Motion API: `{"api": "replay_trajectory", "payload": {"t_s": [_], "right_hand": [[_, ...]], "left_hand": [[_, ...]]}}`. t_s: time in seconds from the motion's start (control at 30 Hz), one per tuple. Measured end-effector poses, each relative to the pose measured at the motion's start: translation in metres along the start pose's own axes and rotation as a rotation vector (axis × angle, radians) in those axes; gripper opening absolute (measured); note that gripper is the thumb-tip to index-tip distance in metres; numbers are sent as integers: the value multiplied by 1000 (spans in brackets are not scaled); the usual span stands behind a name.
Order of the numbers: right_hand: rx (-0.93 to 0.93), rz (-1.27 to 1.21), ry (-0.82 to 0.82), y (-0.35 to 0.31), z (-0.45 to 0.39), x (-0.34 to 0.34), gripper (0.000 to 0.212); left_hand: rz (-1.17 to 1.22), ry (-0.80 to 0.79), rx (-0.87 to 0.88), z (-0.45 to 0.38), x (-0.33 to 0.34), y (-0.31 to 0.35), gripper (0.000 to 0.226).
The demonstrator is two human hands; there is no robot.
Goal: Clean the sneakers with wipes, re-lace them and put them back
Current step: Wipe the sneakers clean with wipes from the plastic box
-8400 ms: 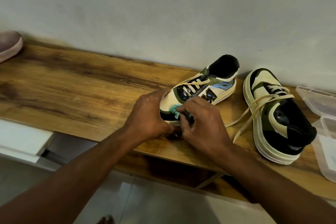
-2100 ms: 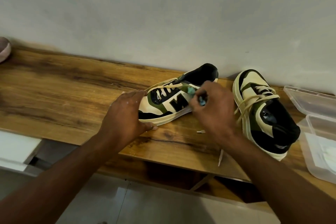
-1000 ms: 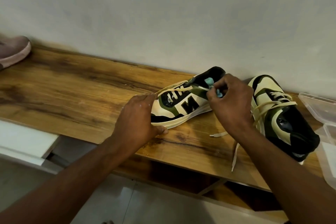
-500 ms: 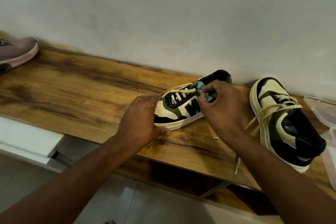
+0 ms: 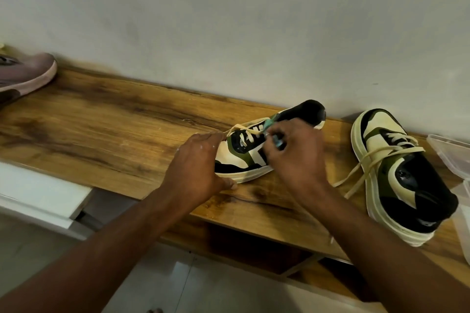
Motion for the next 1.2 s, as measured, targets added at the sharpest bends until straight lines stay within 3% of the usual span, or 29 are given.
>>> {"api": "replay_trajectory", "payload": {"t_s": [0.1,0.33,0.6,0.9,1.0,1.1,1.2], "right_hand": [[-96,15,-78,-17,14,20,17],[-124,135,-80,3,16,2,15],[219,14,133,83,-2,-47,8],[246,-123,166,75,10,-32,9],[237,-110,154,75,14,-31,9],[215,-121,141,72,16,-30,9],[195,-104,130,71,18,-30,10]], "left_hand": [[4,-26,-8,-2,0,-6,100],[-35,-67,-50,-9,-10,-25,108],[-35,-128,-54,-22,-18,-48,111],[32,-113,-28,-25,-14,-54,105],[-100,-88,-32,-21,-10,-46,113],[-188,-7,75,-7,-5,-10,127],[-230,66,236,7,9,40,123]]}}
Point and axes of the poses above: each hand's wrist, its own z-axis away from the middle knuckle, its own x-axis out of the palm, y = z × x, the point moved 7 cm from there along -z, towards the middle knuckle, and after that the axes turned 4 degrees about -y, right-handed, at the moved point
